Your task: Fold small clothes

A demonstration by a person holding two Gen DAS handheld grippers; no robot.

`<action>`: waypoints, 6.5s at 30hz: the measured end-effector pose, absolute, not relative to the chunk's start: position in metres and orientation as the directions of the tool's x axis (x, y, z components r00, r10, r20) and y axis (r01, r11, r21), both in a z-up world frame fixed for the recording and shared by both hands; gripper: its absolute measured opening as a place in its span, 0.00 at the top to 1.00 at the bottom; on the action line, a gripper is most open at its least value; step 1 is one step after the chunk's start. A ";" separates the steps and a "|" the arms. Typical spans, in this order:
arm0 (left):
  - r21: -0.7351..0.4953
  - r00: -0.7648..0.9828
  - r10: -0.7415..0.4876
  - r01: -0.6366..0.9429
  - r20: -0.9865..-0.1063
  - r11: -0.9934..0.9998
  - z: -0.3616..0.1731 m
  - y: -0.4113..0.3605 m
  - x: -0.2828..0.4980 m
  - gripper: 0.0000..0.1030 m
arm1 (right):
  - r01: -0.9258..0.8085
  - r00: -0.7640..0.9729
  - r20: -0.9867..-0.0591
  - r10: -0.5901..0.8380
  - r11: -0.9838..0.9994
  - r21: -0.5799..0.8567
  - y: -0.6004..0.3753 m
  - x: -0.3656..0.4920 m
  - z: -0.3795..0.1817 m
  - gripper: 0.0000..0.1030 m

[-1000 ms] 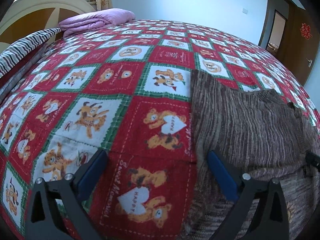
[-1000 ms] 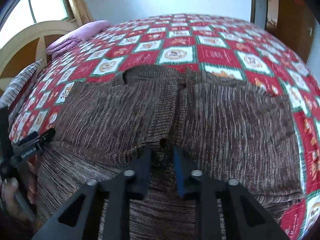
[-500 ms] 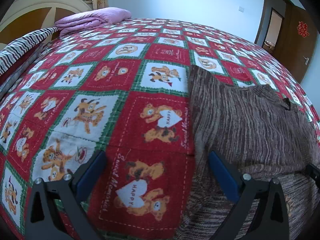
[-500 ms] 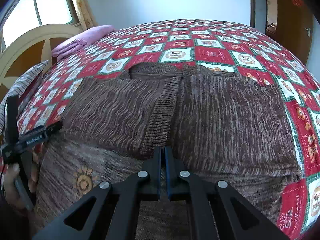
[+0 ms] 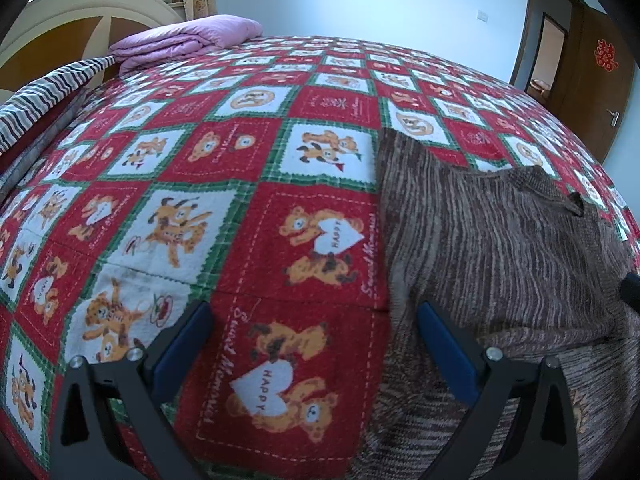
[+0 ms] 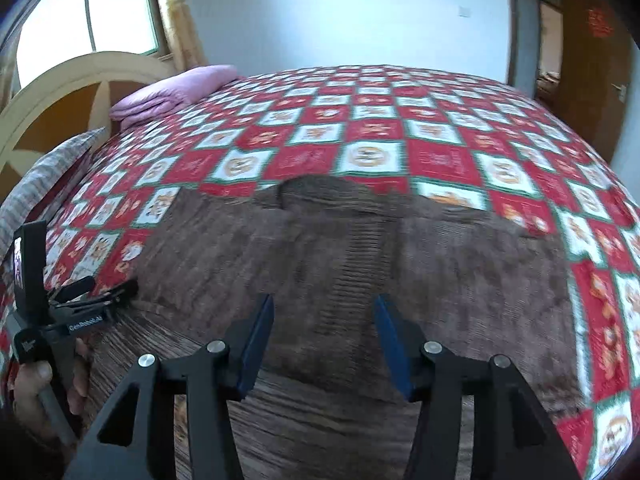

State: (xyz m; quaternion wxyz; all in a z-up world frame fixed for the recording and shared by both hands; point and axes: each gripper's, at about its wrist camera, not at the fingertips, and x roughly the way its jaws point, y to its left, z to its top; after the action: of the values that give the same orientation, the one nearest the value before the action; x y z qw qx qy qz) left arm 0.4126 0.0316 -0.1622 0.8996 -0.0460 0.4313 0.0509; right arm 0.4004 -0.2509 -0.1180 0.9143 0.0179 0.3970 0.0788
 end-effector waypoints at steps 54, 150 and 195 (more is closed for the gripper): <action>0.227 0.620 0.263 -0.138 -0.740 0.964 -0.157 0.010 0.443 0.00 | 0.267 0.632 -0.767 -0.114 0.961 0.078 -0.423 0.393 -0.156 0.41; -0.218 0.533 -0.245 0.113 -0.810 0.969 -0.162 0.017 0.106 0.47 | 0.038 0.563 -0.820 0.099 0.989 0.145 -0.339 0.042 -0.177 0.49; -0.259 0.669 -0.406 0.313 -0.623 0.914 -0.068 0.008 0.178 0.97 | -0.041 0.820 -0.544 0.176 0.967 0.251 -0.372 0.068 -0.061 0.95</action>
State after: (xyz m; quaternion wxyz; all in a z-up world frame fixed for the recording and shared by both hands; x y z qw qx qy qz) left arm 0.1775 0.0080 -0.0679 0.9111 -0.0649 0.3560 -0.1972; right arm 0.0683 -0.3719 -0.0609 0.9471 0.1147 0.2943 0.0574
